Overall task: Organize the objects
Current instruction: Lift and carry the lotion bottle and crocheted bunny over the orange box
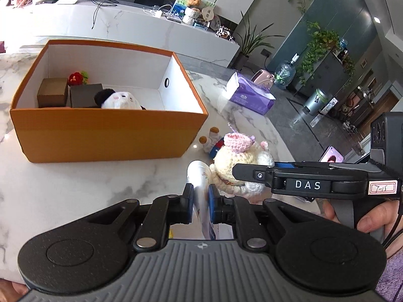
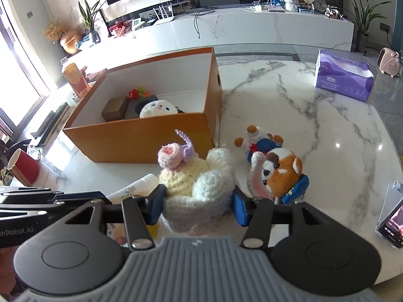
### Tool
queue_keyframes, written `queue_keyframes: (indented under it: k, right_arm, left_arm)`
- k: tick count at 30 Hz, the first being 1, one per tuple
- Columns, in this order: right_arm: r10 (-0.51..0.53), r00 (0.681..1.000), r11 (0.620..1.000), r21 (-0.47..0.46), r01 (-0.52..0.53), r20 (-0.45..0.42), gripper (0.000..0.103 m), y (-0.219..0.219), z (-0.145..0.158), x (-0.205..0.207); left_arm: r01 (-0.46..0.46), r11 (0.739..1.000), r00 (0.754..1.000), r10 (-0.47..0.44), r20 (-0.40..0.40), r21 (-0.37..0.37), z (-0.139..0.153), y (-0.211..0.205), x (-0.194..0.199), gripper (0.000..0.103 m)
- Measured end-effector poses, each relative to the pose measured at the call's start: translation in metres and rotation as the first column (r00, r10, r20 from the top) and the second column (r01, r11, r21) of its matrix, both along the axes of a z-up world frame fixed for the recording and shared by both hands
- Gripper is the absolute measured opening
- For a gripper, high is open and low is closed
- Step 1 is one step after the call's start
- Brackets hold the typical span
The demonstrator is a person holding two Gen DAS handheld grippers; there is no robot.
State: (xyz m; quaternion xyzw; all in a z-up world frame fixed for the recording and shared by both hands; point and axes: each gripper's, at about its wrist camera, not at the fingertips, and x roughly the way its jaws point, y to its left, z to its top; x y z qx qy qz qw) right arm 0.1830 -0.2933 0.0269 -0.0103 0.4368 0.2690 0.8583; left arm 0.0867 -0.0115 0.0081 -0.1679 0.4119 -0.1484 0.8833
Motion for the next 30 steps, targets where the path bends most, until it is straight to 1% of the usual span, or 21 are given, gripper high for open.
queue_keyframes:
  k: [5, 8, 11, 15, 19, 24, 30]
  right_arm:
    - [0.033, 0.999, 0.999, 0.036, -0.034, 0.031, 0.057, 0.016, 0.028, 0.011]
    - [0.037, 0.998, 0.995, 0.087, -0.041, 0.041, 0.057, 0.028, 0.046, 0.024]
    - [0.019, 0.998, 0.992, 0.121, -0.027, 0.065, 0.057, 0.046, 0.061, 0.038]
    - [-0.025, 0.996, 0.988, 0.152, 0.013, 0.081, 0.057, 0.073, 0.069, 0.060]
    - [-0.045, 0.996, 0.991, 0.129, 0.035, 0.083, 0.057, 0.103, 0.062, 0.084]
    - [-0.076, 0.993, 0.996, 0.052, 0.071, 0.086, 0.057, 0.131, 0.043, 0.109]
    - [-0.081, 0.996, 0.997, -0.006, 0.081, 0.026, 0.057, 0.148, 0.014, 0.132]
  left_arm:
    - [-0.038, 0.999, 0.998, 0.038, 0.054, 0.003, 0.023, 0.021, 0.009, 0.014]
    - [-0.063, 0.998, 0.993, 0.062, 0.099, 0.013, 0.039, 0.034, 0.015, 0.014]
    - [-0.088, 0.996, 0.986, 0.084, 0.143, 0.023, 0.054, 0.047, 0.026, 0.014]
    - [-0.121, 0.992, 0.976, 0.110, 0.188, 0.047, 0.067, 0.062, 0.046, 0.014]
    - [-0.144, 0.987, 0.972, 0.127, 0.197, 0.077, 0.069, 0.070, 0.072, 0.014]
    - [-0.153, 0.983, 0.976, 0.135, 0.169, 0.099, 0.062, 0.078, 0.100, 0.014]
    - [-0.144, 0.981, 0.984, 0.127, 0.128, 0.133, 0.050, 0.083, 0.121, 0.014]
